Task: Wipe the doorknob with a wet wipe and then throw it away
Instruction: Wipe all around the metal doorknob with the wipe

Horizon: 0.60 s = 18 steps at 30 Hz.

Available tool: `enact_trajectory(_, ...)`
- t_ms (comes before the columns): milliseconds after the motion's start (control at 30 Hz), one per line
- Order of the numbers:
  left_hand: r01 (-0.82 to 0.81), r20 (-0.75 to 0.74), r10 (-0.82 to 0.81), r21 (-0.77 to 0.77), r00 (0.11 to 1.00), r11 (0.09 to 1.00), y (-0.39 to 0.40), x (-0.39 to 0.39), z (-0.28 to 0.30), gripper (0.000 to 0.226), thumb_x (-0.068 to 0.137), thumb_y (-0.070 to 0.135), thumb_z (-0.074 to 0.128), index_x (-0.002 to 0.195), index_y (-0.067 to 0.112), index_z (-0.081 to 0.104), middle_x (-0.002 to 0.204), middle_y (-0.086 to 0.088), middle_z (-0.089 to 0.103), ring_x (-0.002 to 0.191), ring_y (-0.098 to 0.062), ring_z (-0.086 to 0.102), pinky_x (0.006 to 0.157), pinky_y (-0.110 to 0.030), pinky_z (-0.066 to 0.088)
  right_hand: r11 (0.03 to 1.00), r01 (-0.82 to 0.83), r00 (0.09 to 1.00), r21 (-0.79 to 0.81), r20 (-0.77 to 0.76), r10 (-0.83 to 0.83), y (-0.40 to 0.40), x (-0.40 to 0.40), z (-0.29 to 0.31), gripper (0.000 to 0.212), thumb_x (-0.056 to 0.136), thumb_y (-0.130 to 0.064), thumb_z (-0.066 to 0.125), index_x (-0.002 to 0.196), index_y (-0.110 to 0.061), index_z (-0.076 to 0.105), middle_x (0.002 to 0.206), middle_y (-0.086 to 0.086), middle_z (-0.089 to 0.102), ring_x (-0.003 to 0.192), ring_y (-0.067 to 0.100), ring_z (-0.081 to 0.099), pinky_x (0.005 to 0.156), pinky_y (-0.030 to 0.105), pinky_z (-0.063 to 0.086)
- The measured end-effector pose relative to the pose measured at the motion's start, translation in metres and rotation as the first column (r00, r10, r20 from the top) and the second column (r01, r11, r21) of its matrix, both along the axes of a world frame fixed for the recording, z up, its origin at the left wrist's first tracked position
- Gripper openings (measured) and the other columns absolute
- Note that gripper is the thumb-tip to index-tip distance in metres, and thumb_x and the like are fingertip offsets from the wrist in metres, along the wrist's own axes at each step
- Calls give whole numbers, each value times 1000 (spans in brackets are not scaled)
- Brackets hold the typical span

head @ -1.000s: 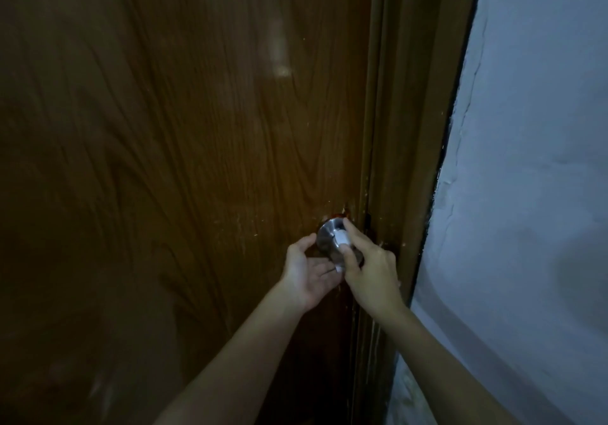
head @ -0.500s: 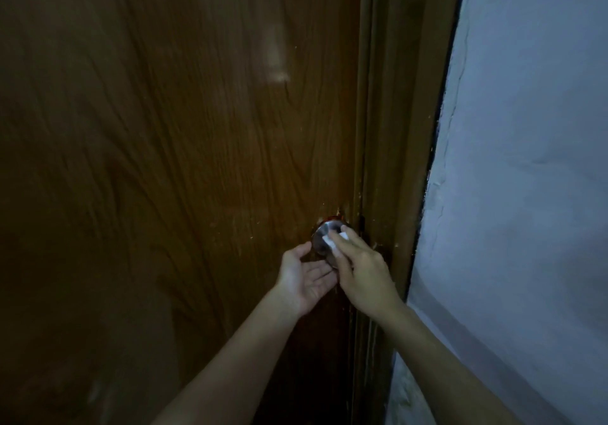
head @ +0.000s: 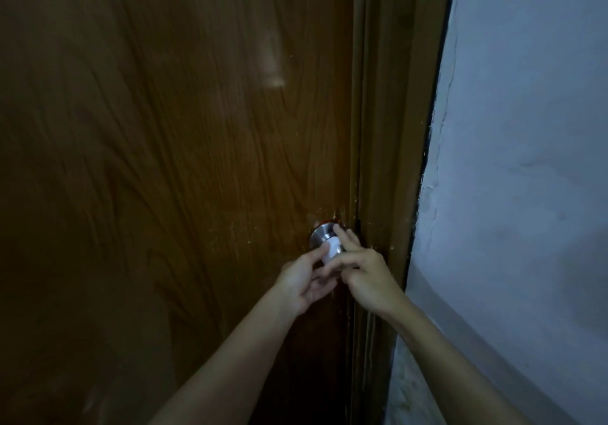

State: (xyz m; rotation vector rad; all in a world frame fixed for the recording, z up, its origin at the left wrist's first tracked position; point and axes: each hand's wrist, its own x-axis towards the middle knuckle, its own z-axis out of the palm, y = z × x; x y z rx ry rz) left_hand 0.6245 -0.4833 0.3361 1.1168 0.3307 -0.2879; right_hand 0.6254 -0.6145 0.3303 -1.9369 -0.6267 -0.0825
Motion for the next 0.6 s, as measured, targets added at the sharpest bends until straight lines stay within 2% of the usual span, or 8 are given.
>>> enact_trajectory(67,3,6,-3,62,1000,998,-1,3,2,28,87,23,61,112,10,60,101,-13,67,94,-22,65,85,-33,53,948,89,995,306,-61,-74,0,-3,2,41,82,10,48,82,-25,69,141,-6,41,135,7,30,110,28,26)
enact_trajectory(100,5,3,-5,70,1000,998,-2,5,2,26,87,22,61,110,9,60,101,-13,67,92,-22,66,81,-32,54,906,184,983,380,-52,-178,0,-4,0,37,83,8,51,88,-24,69,132,-5,52,127,8,43,104,23,37)
enact_trajectory(167,4,-10,-4,69,1000,998,-1,7,3,20,88,19,60,104,9,60,101,-15,66,90,-22,65,80,-32,53,875,340,932,345,0,-362,3,-4,-6,32,85,2,53,102,-21,66,116,-4,62,113,9,56,96,19,47)
enact_trajectory(233,5,-25,-3,58,1000,998,0,8,3,17,88,19,59,102,9,60,100,-15,65,89,-23,65,82,-33,53,899,370,916,235,69,-395,7,-2,-8,33,88,1,48,114,-14,63,121,2,62,114,8,54,99,21,44)
enact_trajectory(300,-10,-45,12,37,999,999,1,10,3,19,89,19,58,104,8,60,96,-15,65,88,-23,65,84,-34,53,941,317,938,118,105,-330,12,1,-3,37,90,2,43,122,-9,57,132,7,56,117,5,46,102,20,36)
enact_trajectory(367,-34,-67,35,14,997,999,1,10,3,15,90,20,56,99,8,59,92,-15,64,85,-23,64,85,-34,52,960,280,949,32,141,-282,14,4,2,38,90,1,40,124,-7,55,135,10,53,120,8,46,102,21,34)
enact_trajectory(500,-26,-63,21,-73,998,997,2,8,-6,25,90,19,57,111,6,58,94,-15,66,88,-23,64,83,-33,51,956,294,931,-2,227,-286,11,7,-2,38,89,2,41,123,-7,56,132,11,56,121,16,50,105,29,39)
enact_trajectory(600,27,-13,-29,-133,999,991,6,6,-13,27,87,18,60,112,7,59,101,-15,67,96,-22,64,82,-31,51,944,330,899,15,301,-319,7,5,-12,39,87,5,46,122,-7,57,130,10,58,119,11,47,101,19,35)
